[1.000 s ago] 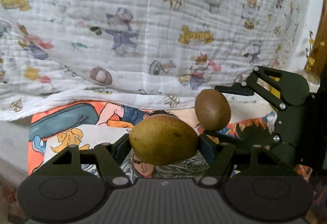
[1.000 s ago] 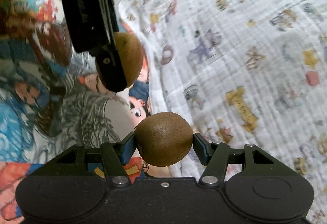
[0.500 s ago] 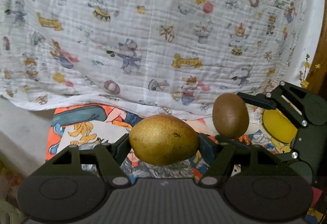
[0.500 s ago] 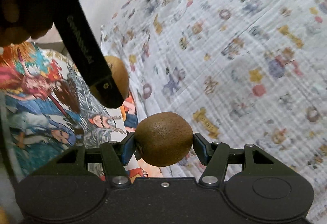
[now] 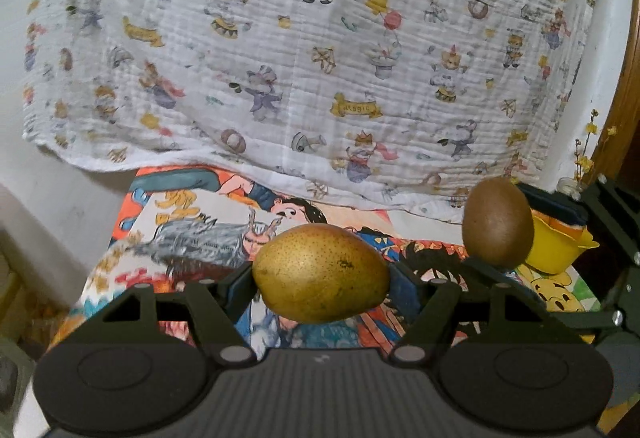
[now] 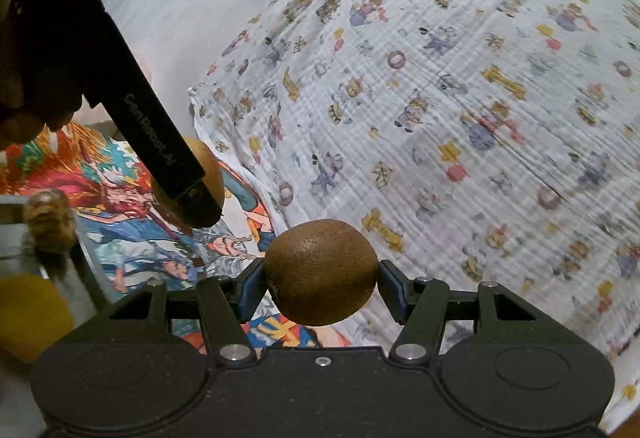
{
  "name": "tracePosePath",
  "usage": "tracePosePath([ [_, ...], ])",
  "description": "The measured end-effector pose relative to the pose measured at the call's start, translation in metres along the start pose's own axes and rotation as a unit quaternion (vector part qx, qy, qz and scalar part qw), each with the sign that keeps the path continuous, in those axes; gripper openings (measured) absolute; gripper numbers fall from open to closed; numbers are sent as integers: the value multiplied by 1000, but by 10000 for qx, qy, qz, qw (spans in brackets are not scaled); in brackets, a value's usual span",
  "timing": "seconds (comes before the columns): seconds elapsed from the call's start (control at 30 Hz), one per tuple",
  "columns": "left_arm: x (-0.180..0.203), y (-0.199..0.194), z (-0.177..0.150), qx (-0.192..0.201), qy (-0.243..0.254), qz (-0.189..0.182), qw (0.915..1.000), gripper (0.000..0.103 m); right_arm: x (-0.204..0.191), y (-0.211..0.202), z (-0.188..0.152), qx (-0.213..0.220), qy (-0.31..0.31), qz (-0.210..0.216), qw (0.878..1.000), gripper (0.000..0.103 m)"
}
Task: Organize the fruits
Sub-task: 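Lift and carry kiwi with right gripper while left gripper carries yellowish fruit to tray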
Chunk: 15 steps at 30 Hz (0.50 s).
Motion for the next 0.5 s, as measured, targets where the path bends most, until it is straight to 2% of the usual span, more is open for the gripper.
tracePosePath([
  [0.5,-3,-40,-54,6,-335,256,9991,75,-36,-69,-22,-61,782,146,9968,61],
])
Point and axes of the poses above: each gripper's, at about its wrist camera, not at the fingertips, and y roughly the way its jaws point, x to its right, z to its top, the point moved 6 cm from there along y, roughly the way its jaws point, and after that the axes turned 4 degrees about -y, right-handed, at the moved point
